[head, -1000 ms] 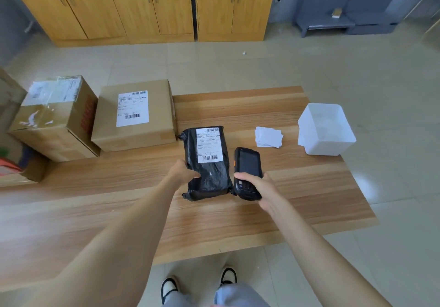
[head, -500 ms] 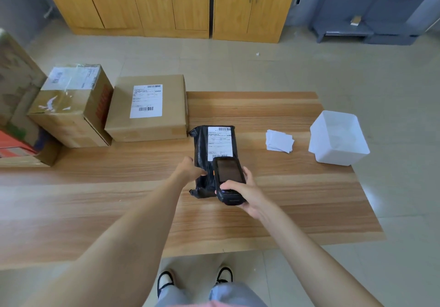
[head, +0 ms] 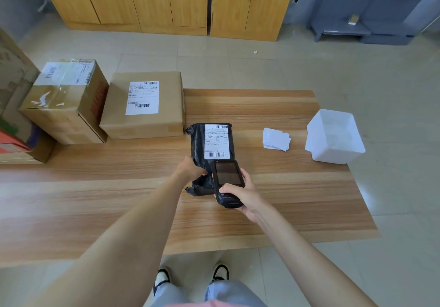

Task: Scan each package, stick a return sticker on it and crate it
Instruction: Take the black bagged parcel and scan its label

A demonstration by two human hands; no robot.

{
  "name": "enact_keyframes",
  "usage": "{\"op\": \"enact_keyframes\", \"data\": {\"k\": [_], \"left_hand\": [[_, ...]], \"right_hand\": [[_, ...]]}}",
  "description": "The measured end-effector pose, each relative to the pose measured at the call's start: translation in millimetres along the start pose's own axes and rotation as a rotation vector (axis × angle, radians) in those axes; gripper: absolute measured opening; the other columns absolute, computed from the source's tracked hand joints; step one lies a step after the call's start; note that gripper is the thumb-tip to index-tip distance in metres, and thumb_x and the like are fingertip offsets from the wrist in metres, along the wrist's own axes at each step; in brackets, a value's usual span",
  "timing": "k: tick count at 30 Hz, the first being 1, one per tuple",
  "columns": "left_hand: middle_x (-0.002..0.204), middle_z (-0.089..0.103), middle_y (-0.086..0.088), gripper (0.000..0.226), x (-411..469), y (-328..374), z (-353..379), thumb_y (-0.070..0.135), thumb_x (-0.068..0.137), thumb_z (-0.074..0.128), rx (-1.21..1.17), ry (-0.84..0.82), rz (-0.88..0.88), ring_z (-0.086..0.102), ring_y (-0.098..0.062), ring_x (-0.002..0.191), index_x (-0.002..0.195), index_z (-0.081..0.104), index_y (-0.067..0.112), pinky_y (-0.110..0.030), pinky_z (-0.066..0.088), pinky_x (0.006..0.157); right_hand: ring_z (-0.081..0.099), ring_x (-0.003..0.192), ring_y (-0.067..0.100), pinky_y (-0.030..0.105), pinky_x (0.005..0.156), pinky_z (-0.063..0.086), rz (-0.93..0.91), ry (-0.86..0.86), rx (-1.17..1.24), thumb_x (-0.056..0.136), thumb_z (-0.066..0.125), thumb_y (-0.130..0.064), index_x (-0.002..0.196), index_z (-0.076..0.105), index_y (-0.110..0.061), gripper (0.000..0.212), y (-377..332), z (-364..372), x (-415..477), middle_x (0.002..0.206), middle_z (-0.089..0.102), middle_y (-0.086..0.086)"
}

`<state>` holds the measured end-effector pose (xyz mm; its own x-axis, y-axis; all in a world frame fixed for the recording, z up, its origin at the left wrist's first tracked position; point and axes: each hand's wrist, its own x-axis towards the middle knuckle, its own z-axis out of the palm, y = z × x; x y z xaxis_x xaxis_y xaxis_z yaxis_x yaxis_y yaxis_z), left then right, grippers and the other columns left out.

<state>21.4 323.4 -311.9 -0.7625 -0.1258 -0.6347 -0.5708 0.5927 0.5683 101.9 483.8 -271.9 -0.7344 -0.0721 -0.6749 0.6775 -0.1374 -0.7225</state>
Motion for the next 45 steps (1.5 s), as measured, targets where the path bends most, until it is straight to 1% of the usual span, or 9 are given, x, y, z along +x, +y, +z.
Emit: {"op": "enact_keyframes", "data": {"k": [9,16,20,24,27,30,32,36,45], "left_hand": [[0.131,0.051,-0.015,0.060,0.1,0.1,3.3,0.012,0.086,0.068,-0.023,-0.002,0.009,0.050,-0.029,0.118,0.134,0.035,0.004,-0.034,0.043,0.089],[0.128,0.053,-0.016,0.058,1.4,-3.3,3.3,0.013,0.085,0.069,-0.021,-0.004,0.001,0.052,-0.029,0.115,0.132,0.036,0.004,-0.035,0.044,0.086],[0.128,0.052,-0.015,0.060,0.6,-2.9,4.5,0.014,0.085,0.069,-0.007,-0.005,0.000,0.052,-0.029,0.115,0.134,0.035,0.005,-0.035,0.045,0.087],[0.128,0.052,-0.015,0.059,-0.3,-3.9,4.4,0.012,0.084,0.070,-0.021,-0.002,-0.003,0.052,-0.029,0.116,0.132,0.036,0.004,-0.035,0.044,0.087],[0.127,0.053,-0.016,0.060,0.3,-5.0,3.4,0.013,0.084,0.070,-0.009,-0.008,-0.003,0.053,-0.029,0.113,0.132,0.035,0.003,-0.035,0.044,0.087],[0.127,0.053,-0.016,0.060,0.3,-5.7,2.6,0.015,0.084,0.071,0.002,-0.003,-0.004,0.053,-0.029,0.114,0.132,0.036,0.003,-0.035,0.044,0.087],[0.126,0.053,-0.016,0.060,-0.2,-5.2,2.6,0.016,0.084,0.071,0.011,-0.004,-0.006,0.053,-0.029,0.112,0.132,0.036,0.003,-0.034,0.044,0.086],[0.127,0.054,-0.016,0.060,-0.5,-3.3,2.9,0.016,0.084,0.070,0.011,-0.009,-0.003,0.053,-0.030,0.113,0.132,0.036,0.004,-0.036,0.045,0.087],[0.126,0.054,-0.015,0.060,-1.2,-1.2,5.5,0.017,0.085,0.070,0.019,-0.011,-0.009,0.052,-0.029,0.113,0.132,0.036,0.004,-0.037,0.045,0.089]], "right_hand": [[0.062,0.092,0.022,0.034,0.071,0.054,0.015,-0.027,-0.005,0.073,0.072,0.004,0.147,0.025,-0.030,0.094,-2.8,1.4,-3.9,0.110,0.057,0.005],[0.061,0.094,0.021,0.034,0.073,0.053,-0.005,-0.042,-0.013,0.073,0.072,0.005,0.147,0.024,-0.031,0.095,-0.1,0.4,-6.3,0.110,0.057,0.003],[0.061,0.091,0.019,0.031,0.068,0.052,-0.017,-0.046,-0.010,0.073,0.072,0.005,0.147,0.025,-0.032,0.094,-1.2,0.3,-6.3,0.110,0.058,0.003],[0.061,0.092,0.020,0.031,0.067,0.052,-0.010,-0.037,0.012,0.073,0.072,0.004,0.143,0.029,-0.028,0.087,0.0,0.2,-5.3,0.109,0.058,0.004],[0.062,0.091,0.022,0.030,0.065,0.053,0.021,-0.023,0.032,0.072,0.073,0.004,0.133,0.041,-0.014,0.071,0.9,0.8,-4.1,0.107,0.061,0.008],[0.065,0.096,0.028,0.031,0.066,0.053,0.033,-0.027,0.054,0.072,0.074,0.004,0.122,0.049,-0.010,0.058,1.6,0.7,-2.5,0.107,0.064,0.013],[0.065,0.098,0.030,0.032,0.068,0.054,0.027,-0.034,0.053,0.071,0.074,0.004,0.120,0.050,-0.010,0.056,1.7,0.0,-1.1,0.108,0.064,0.014],[0.064,0.085,0.022,0.028,0.060,0.051,0.026,-0.038,0.038,0.073,0.073,0.004,0.118,0.050,-0.009,0.052,0.6,-0.5,-1.2,0.097,0.064,0.009],[0.063,0.090,0.025,0.030,0.063,0.052,0.054,-0.051,0.032,0.072,0.073,0.004,0.117,0.050,-0.010,0.052,5.5,-2.2,0.5,0.103,0.064,0.012]]}}
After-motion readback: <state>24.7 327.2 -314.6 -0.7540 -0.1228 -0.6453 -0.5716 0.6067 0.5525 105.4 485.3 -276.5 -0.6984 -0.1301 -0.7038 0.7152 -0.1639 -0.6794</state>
